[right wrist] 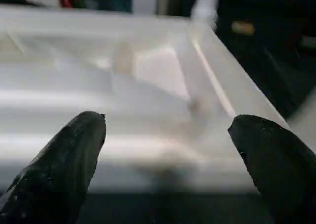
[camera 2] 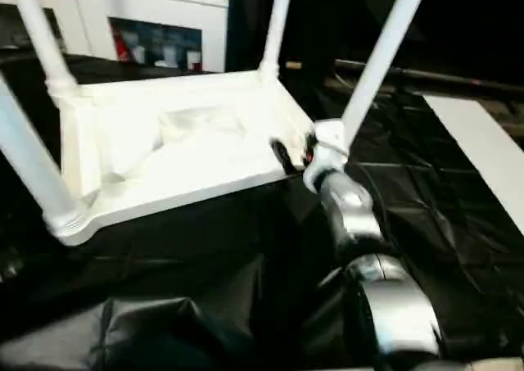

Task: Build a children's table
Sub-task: Rotate leg to tighten, then rotate table base

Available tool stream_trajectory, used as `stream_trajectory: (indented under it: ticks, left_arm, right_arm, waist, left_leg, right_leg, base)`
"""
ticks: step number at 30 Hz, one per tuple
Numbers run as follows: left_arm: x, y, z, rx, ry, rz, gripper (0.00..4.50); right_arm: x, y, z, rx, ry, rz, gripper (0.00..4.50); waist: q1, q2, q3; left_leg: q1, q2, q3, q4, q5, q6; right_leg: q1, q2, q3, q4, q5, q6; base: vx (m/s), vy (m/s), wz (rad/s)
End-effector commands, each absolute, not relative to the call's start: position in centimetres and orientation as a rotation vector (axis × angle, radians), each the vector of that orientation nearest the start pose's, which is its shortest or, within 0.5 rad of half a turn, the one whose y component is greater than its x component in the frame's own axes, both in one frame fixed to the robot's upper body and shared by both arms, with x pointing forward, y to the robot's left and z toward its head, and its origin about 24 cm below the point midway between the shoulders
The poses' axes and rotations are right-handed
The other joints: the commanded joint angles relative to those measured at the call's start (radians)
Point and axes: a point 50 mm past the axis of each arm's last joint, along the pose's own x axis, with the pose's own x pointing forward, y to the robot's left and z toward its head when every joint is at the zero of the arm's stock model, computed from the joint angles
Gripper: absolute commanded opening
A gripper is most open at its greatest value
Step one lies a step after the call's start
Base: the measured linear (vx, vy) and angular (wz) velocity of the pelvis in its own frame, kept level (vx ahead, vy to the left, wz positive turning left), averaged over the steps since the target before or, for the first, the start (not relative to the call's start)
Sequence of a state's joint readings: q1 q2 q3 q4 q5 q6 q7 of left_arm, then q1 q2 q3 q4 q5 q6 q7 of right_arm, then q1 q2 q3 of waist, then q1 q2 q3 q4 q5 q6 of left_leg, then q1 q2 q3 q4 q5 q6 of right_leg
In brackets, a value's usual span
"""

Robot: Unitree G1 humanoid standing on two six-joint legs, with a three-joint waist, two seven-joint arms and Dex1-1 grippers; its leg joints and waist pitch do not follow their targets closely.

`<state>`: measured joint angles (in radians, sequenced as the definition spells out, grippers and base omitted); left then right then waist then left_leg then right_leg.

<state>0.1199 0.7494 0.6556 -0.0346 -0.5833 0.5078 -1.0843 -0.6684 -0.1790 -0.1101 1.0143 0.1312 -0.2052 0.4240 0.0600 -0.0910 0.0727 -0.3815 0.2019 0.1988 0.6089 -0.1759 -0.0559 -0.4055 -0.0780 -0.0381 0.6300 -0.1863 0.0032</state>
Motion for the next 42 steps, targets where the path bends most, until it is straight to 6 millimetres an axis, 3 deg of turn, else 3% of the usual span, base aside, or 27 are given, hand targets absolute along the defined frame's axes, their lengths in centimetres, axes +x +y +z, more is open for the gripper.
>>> stream_trajectory:
  ticks: [1, 2, 3, 4, 7, 9, 10, 11, 12, 13, 14, 16, 17, 19, 21, 24, 26, 28, 32, 33, 42]
  left_arm:
    - [19.8, 35.1, 14.0, -0.063, 0.111, -0.506, 4.50]
    - [20.2, 35.2, 14.1, -0.069, 0.092, -0.495, 4.50]
    - [20.9, 35.1, 14.1, -0.064, 0.072, -0.496, 4.50]
    - [21.1, 35.0, 14.1, -0.063, 0.067, -0.496, 4.50]
    - [23.3, 33.9, 14.4, -0.075, 0.003, -0.525, 4.50]
    - [24.9, 32.5, 14.5, -0.100, -0.026, -0.569, 4.50]
    - [25.8, 31.5, 14.5, -0.130, -0.045, -0.611, 4.50]
    - [26.7, 30.3, 14.5, -0.168, -0.061, -0.656, 4.50]
    - [27.4, 29.3, 14.5, -0.203, -0.072, -0.697, 4.50]
    - [27.4, 29.3, 14.5, -0.203, -0.072, -0.697, 4.50]
    - [28.2, 27.3, 14.5, -0.262, -0.080, -0.794, 4.50]
    - [28.5, 26.5, 14.5, -0.285, -0.083, -0.831, 4.50]
    - [28.5, 25.0, 14.6, -0.344, -0.079, -0.920, 4.50]
    - [28.4, 24.3, 14.5, -0.380, -0.059, -0.983, 4.50]
    - [28.3, 24.1, 14.4, -0.391, -0.049, -1.002, 4.50]
    - [28.4, 23.2, 13.7, -0.327, 0.006, -1.037, 4.50]
    - [27.8, 21.0, 14.0, -0.320, 0.047, -1.163, 4.50]
    - [27.6, 20.2, 14.2, -0.316, 0.059, -1.212, 4.50]
    - [26.2, 16.9, 15.1, -0.340, 0.138, -1.438, 4.50]
    - [26.2, 15.7, 15.2, -0.329, 0.144, -1.485, 4.50]
    - [26.7, 12.2, 15.8, -0.322, 0.094, -1.597, 4.50]
  right_arm:
    - [35.5, -17.8, 3.9, -0.022, 0.148, 0.340, 4.47]
    - [35.4, -18.0, 3.7, -0.028, 0.160, 0.337, 4.47]
    - [35.3, -18.1, 3.6, -0.040, 0.170, 0.339, 4.47]
    - [35.2, -18.1, 3.5, -0.043, 0.172, 0.340, 4.47]
    - [34.9, -18.1, 3.2, -0.060, 0.195, 0.346, 4.47]
    - [34.7, -18.0, 2.8, -0.085, 0.214, 0.341, 4.47]
    - [34.6, -17.8, 2.6, -0.087, 0.225, 0.338, 4.47]
    - [34.4, -17.7, 2.3, -0.086, 0.237, 0.335, 4.47]
    - [34.3, -17.6, 2.2, -0.089, 0.248, 0.332, 4.47]
    - [34.3, -17.6, 2.2, -0.089, 0.248, 0.332, 4.47]
    - [34.3, -17.3, 1.9, -0.099, 0.269, 0.326, 4.47]
    - [34.3, -17.2, 1.8, -0.101, 0.277, 0.323, 4.47]
    - [34.4, -17.1, 1.7, -0.106, 0.286, 0.317, 4.47]
    - [34.4, -17.1, 1.7, -0.115, 0.291, 0.313, 4.47]
    - [34.4, -17.1, 1.7, -0.119, 0.292, 0.311, 4.47]
    - [34.4, -17.0, 1.8, -0.113, 0.296, 0.315, 4.47]
    - [34.5, -16.4, 1.6, -0.129, 0.320, 0.343, 4.47]
    - [34.6, -16.3, 1.6, -0.135, 0.328, 0.350, 4.47]
    - [35.1, -15.5, 1.6, -0.123, 0.347, 0.380, 4.47]
    - [35.2, -14.8, 1.5, -0.114, 0.358, 0.416, 4.47]
    - [34.8, -10.7, 1.6, -0.111, 0.356, 0.648, 4.47]
  waist:
    - [-0.001, 0.058, -0.063]
    - [-0.003, 0.051, -0.064]
    - [-0.004, 0.051, -0.064]
    - [-0.006, 0.064, -0.066]
    - [-0.004, 0.065, -0.062]
    - [-0.001, 0.076, -0.064]
    - [0.001, 0.075, -0.062]
    - [0.006, 0.082, -0.060]
    - [0.008, 0.078, -0.061]
    - [0.013, 0.079, -0.059]
    - [0.008, 0.086, -0.059]
    - [0.007, 0.078, -0.065]
    - [0.008, 0.078, -0.069]
    - [0.005, 0.080, -0.068]
    - [0.002, 0.079, -0.068]
    - [0.001, 0.079, -0.072]
    - [0.001, 0.079, -0.072]
    - [0.001, 0.080, -0.074]
    - [-0.001, 0.081, -0.077]
    - [-0.002, 0.080, -0.077]
    - [-0.021, 0.075, -0.072]
  left_leg:
    - [0.043, 0.021, -0.018, -0.093, -0.437, -0.087]
    - [0.042, 0.022, -0.021, -0.092, -0.440, -0.087]
    - [0.036, 0.022, -0.024, -0.093, -0.434, -0.087]
    - [0.037, 0.023, -0.025, -0.094, -0.432, -0.091]
    - [0.043, 0.020, -0.025, -0.091, -0.455, -0.088]
    - [0.050, 0.022, -0.025, -0.088, -0.464, -0.092]
    - [0.053, 0.023, -0.026, -0.088, -0.484, -0.095]
    - [0.062, 0.022, -0.026, -0.087, -0.511, -0.099]
    - [0.064, 0.022, -0.026, -0.086, -0.517, -0.099]
    - [0.065, 0.021, -0.029, -0.086, -0.535, -0.100]
    - [0.050, 0.021, -0.037, -0.094, -0.535, -0.107]
    - [0.043, 0.021, -0.034, -0.094, -0.486, -0.106]
    - [0.039, 0.019, -0.031, -0.091, -0.443, -0.100]
    - [0.036, 0.017, -0.027, -0.088, -0.412, -0.089]
    - [0.043, 0.017, -0.022, -0.084, -0.409, -0.080]
    - [0.038, 0.018, -0.021, -0.084, -0.366, -0.068]
    - [0.038, 0.021, -0.019, -0.085, -0.342, -0.063]
    - [0.039, 0.023, -0.017, -0.084, -0.331, -0.062]
    - [0.032, 0.020, -0.013, -0.081, -0.281, -0.059]
    - [0.030, 0.020, -0.014, -0.081, -0.271, -0.059]
    - [0.026, 0.019, -0.017, -0.082, -0.305, -0.060]
  right_leg:
    - [0.013, -0.038, 0.033, -0.084, -0.305, -0.177]
    - [0.017, -0.041, 0.034, -0.081, -0.304, -0.180]
    - [0.023, -0.044, 0.034, -0.079, -0.311, -0.180]
    - [0.024, -0.045, 0.033, -0.083, -0.312, -0.178]
    - [0.020, -0.043, 0.032, -0.089, -0.351, -0.179]
    - [0.014, -0.046, 0.033, -0.088, -0.355, -0.189]
    - [0.013, -0.047, 0.032, -0.092, -0.389, -0.186]
    - [0.007, -0.048, 0.032, -0.099, -0.431, -0.177]
    - [0.006, -0.048, 0.032, -0.103, -0.442, -0.174]
    - [0.007, -0.049, 0.029, -0.105, -0.475, -0.167]
    - [0.022, -0.050, 0.024, -0.101, -0.485, -0.155]
    - [0.028, -0.050, 0.026, -0.095, -0.436, -0.160]
    - [0.032, -0.052, 0.030, -0.090, -0.398, -0.172]
    - [0.030, -0.050, 0.031, -0.087, -0.370, -0.185]
    - [0.023, -0.047, 0.033, -0.089, -0.361, -0.194]
    - [0.030, -0.047, 0.034, -0.085, -0.317, -0.199]
    - [0.032, -0.047, 0.033, -0.081, -0.278, -0.212]
    - [0.031, -0.045, 0.033, -0.075, -0.250, -0.224]
    - [0.039, -0.041, 0.032, -0.061, -0.161, -0.250]
    - [0.040, -0.041, 0.032, -0.062, -0.155, -0.251]
    - [0.046, -0.047, 0.034, -0.077, -0.269, -0.223]
  base:
    - [0.000, 0.000, 0.00]
    - [0.000, 0.000, 0.00]
    - [0.000, 0.000, 0.00]
    - [0.000, 0.000, 0.00]
    - [0.000, 0.000, 0.00]
    - [0.000, 0.000, 0.00]
    - [0.000, 0.000, 0.00]
    - [0.000, 0.000, 0.00]
    - [0.000, 0.000, 0.00]
    - [0.000, 0.000, 0.00]
    - [0.000, 0.000, 0.00]
    - [0.000, 0.000, 0.00]
    - [0.000, 0.000, 0.00]
    - [0.000, 0.000, 0.00]
    - [0.000, 0.000, 0.00]
    - [0.000, 0.000, 0.00]
    - [0.000, 0.000, 0.00]
    - [0.000, 0.000, 0.00]
    - [0.000, 0.000, 0.00]
    - [0.000, 0.000, 0.00]
    - [0.000, 0.000, 0.00]
